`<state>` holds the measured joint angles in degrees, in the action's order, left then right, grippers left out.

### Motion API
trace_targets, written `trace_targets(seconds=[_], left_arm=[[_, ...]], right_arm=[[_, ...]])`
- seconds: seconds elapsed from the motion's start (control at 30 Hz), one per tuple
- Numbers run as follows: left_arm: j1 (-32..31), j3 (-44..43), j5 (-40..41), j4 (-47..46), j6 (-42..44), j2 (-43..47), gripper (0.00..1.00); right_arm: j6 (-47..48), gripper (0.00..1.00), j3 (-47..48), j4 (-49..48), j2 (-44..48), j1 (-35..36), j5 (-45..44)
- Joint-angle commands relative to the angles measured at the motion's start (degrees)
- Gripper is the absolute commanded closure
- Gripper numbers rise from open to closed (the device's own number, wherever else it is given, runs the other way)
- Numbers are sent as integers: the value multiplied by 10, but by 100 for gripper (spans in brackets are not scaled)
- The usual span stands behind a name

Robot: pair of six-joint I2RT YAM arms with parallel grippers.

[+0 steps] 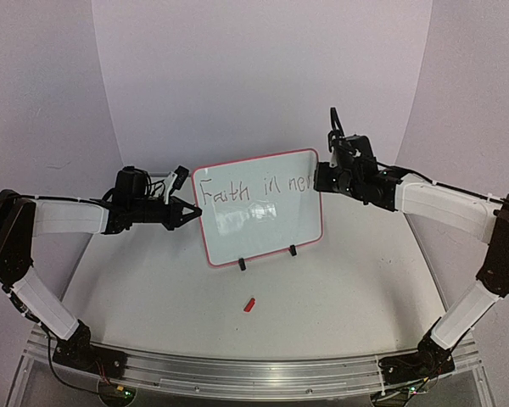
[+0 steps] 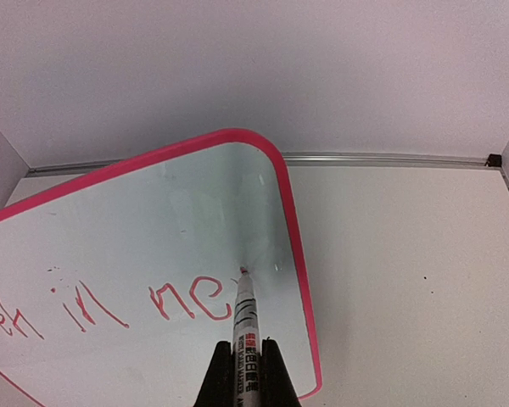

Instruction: Write a sentence on the whiteboard

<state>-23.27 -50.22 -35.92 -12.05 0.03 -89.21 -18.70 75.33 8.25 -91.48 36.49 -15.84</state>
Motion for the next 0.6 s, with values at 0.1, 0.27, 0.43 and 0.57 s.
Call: trace_targets(seconds=[0.1,0.27,0.43,0.57], left_arm=[[0,-4,41,19,41,-4,100],[0,-3,40,19,41,-4,100],[0,-3,40,19,41,-3,100],[1,-3,40,19,42,-3,100]], right_arm=[[-13,100,-26,1,2,-3,-21],[-20,100,-41,5,5,-3,-25],[-19,100,-38,5,2,-5,-26],[-12,100,-21,5,-1,-5,-28]])
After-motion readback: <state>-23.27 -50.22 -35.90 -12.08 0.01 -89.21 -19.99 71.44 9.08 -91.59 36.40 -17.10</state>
